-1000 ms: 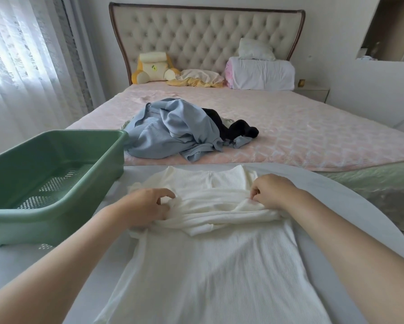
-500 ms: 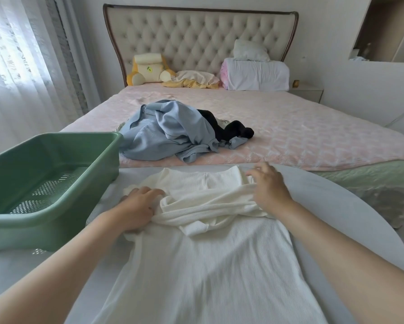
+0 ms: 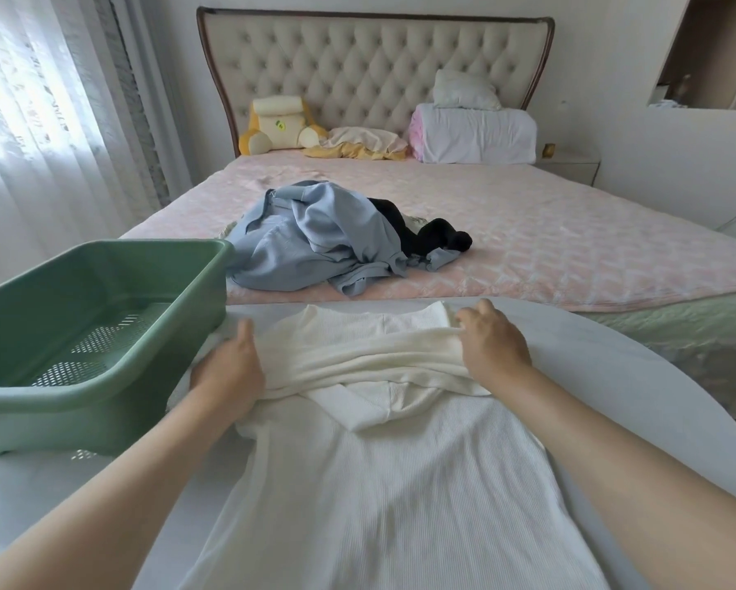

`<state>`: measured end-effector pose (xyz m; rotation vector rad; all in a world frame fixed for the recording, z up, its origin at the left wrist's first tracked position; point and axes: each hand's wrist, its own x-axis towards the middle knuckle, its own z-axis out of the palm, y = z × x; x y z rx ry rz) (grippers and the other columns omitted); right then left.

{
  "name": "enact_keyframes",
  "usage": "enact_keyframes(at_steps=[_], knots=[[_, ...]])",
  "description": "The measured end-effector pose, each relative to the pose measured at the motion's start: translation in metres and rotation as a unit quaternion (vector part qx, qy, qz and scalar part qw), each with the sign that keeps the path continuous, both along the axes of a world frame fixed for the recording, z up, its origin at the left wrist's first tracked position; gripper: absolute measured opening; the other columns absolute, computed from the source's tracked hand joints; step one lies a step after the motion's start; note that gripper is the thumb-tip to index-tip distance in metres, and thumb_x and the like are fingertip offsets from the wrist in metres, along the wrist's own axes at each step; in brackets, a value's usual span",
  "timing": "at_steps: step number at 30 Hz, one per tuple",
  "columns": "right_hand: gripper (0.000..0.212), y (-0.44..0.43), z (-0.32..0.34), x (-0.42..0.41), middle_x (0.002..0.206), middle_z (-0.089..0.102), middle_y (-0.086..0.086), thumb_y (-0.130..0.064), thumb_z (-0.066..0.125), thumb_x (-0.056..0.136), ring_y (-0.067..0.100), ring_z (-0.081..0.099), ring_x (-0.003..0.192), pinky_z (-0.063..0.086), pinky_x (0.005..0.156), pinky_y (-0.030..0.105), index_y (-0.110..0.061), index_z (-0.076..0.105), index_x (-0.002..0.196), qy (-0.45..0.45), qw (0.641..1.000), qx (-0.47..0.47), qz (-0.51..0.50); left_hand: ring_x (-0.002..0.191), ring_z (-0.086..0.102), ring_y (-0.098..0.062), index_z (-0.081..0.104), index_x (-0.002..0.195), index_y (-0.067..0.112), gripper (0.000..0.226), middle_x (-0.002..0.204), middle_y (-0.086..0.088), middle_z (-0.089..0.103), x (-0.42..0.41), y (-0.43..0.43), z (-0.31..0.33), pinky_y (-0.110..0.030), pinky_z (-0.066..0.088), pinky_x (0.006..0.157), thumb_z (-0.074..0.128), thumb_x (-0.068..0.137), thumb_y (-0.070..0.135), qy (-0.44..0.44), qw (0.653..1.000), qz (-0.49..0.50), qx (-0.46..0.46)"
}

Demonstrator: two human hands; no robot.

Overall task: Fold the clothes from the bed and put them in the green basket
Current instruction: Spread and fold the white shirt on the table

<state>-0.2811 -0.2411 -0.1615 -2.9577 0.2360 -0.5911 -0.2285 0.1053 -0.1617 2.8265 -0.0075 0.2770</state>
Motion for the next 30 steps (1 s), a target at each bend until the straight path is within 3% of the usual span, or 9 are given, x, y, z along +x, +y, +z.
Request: enact_keyframes(at_steps=[3,6,8,11,18,23,25,28,30], knots=[[0.032,0.004,0.000,-0.005,0.122,0.044,0.003,-0.010,0.050,0.096,0.022,0.053,0.099,0.044,0.076,0.031,-0.018,0.054,0.128,0.032,0.994,0.017,0.104,0.108,0.046,-0.036,0.044,0.130,0.015,0.053,0.117,-0.015,0.048,0.003,0.000,-0.008,-0.044,0.041,0.083,0.052,0.080,0.001,-0.053,0.994,-0.025,0.091],[0.015,0.009,0.005,-0.016,0.108,0.052,-0.006,-0.022,0.051,0.095,0.015,0.055,0.088,0.043,0.074,0.029,-0.022,0.058,0.107,0.064,0.983,0.066,0.161,0.108,0.048,-0.030,0.066,0.112,0.023,0.036,0.113,-0.003,0.055,0.009,0.003,-0.004,-0.042,0.039,0.087,0.065,0.078,0.013,-0.161,0.967,-0.163,0.115],[0.015,0.010,0.009,-0.024,0.100,0.053,-0.012,-0.030,0.055,0.091,0.011,0.054,0.087,0.039,0.074,0.026,-0.024,0.058,0.104,0.108,0.976,0.050,0.181,0.108,0.050,-0.024,0.068,0.107,0.029,0.026,0.113,0.007,0.055,0.004,0.005,-0.003,-0.039,0.042,0.091,0.063,0.082,0.022,-0.084,0.964,-0.235,0.088],[0.016,0.004,0.009,-0.034,0.100,0.053,-0.013,-0.029,0.061,0.089,0.010,0.051,0.088,0.034,0.073,0.026,-0.026,0.055,0.103,0.134,0.974,0.007,0.182,0.112,0.047,-0.017,0.058,0.125,0.032,0.048,0.125,0.014,0.052,-0.006,0.012,-0.012,-0.037,0.047,0.093,0.060,0.078,0.018,0.044,0.957,-0.278,0.070],[0.033,-0.020,0.015,-0.052,0.074,0.032,-0.010,0.010,0.044,0.074,0.014,0.036,0.062,0.019,0.052,0.026,-0.023,0.039,0.077,0.111,0.972,-0.111,0.172,0.132,0.050,-0.017,0.057,0.138,0.033,0.083,0.143,0.008,0.054,-0.011,0.028,-0.008,-0.018,0.033,0.103,0.045,0.076,-0.022,-0.070,0.955,-0.289,0.004],[0.023,-0.027,0.012,-0.068,0.083,0.042,-0.010,-0.005,0.050,0.080,0.016,0.049,0.077,0.031,0.056,0.023,-0.027,0.045,0.082,0.237,0.956,-0.100,0.138,0.148,0.022,-0.010,0.045,0.145,0.044,0.070,0.156,0.019,0.027,-0.017,0.027,-0.005,-0.026,0.019,0.120,0.049,0.090,0.002,0.155,0.940,-0.298,0.067],[0.007,-0.024,0.018,-0.070,0.083,0.055,-0.009,-0.020,0.053,0.081,0.013,0.054,0.075,0.042,0.064,0.027,-0.024,0.052,0.075,0.245,0.963,-0.020,0.106,0.138,0.037,-0.008,0.063,0.131,0.036,0.045,0.141,0.026,0.037,-0.020,0.020,0.001,-0.021,0.030,0.108,0.052,0.093,0.015,0.181,0.950,-0.254,-0.010],[0.028,-0.024,0.019,-0.063,0.078,0.065,0.000,-0.031,0.047,0.087,0.015,0.053,0.066,0.049,0.067,0.037,-0.015,0.055,0.066,0.200,0.976,0.038,0.074,0.098,0.061,-0.020,0.071,0.083,0.015,0.026,0.102,0.015,0.064,-0.012,0.010,0.004,-0.022,0.042,0.072,0.051,0.097,0.023,0.095,0.969,-0.198,-0.114],[0.025,-0.022,0.017,-0.057,0.107,0.064,-0.004,-0.032,0.044,0.096,0.016,0.060,0.083,0.050,0.076,0.037,-0.021,0.064,0.087,0.149,0.986,0.042,0.062,0.091,0.058,-0.020,0.066,0.085,0.017,0.022,0.099,0.004,0.063,-0.004,0.010,0.000,-0.020,0.038,0.067,0.048,0.097,0.017,0.048,0.979,-0.184,-0.078]])
